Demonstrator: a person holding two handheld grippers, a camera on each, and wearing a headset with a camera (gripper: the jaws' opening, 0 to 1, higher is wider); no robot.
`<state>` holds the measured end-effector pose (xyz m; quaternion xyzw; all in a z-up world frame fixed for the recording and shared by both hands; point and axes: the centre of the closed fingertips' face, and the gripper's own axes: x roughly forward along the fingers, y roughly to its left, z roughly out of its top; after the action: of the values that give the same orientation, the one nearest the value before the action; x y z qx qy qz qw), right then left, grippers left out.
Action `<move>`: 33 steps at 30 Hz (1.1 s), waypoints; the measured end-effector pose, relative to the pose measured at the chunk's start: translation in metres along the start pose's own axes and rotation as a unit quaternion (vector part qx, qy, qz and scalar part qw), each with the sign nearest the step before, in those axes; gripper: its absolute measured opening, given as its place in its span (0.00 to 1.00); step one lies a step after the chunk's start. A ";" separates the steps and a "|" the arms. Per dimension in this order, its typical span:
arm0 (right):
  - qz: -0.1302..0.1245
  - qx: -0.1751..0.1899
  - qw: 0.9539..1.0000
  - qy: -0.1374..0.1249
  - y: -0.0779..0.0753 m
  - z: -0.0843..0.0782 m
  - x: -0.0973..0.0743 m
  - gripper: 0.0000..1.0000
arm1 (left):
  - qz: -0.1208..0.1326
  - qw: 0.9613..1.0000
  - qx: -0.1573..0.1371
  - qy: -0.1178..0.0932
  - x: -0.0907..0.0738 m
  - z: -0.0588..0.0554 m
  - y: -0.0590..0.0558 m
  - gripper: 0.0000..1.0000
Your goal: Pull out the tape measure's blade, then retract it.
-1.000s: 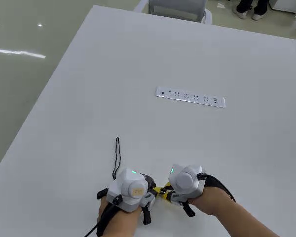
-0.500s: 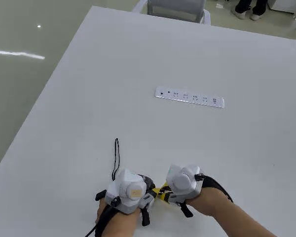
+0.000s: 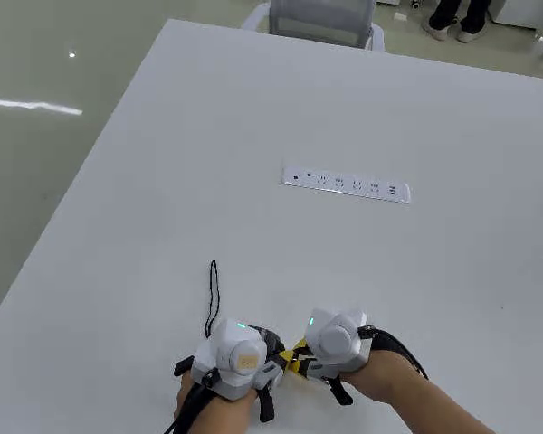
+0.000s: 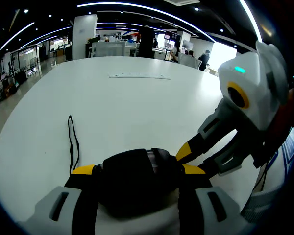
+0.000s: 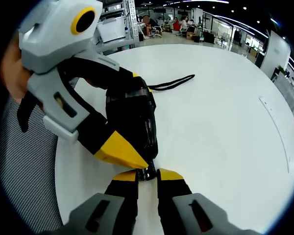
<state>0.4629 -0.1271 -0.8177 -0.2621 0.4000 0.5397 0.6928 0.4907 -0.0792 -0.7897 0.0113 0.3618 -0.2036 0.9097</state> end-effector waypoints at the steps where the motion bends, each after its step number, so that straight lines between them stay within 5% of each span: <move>1: 0.000 -0.001 1.000 -0.001 0.000 0.001 0.000 0.13 | 0.000 1.000 0.000 0.000 0.001 0.000 0.000 0.64; 33: 0.008 0.004 1.000 -0.020 0.002 0.009 0.005 0.13 | -0.011 1.000 0.000 -0.001 0.000 0.000 -0.001 0.64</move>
<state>0.4636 -0.1168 -0.8166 -0.2456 0.3906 0.5490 0.6969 0.4905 -0.0797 -0.7895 0.0069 0.3610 -0.2134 0.9078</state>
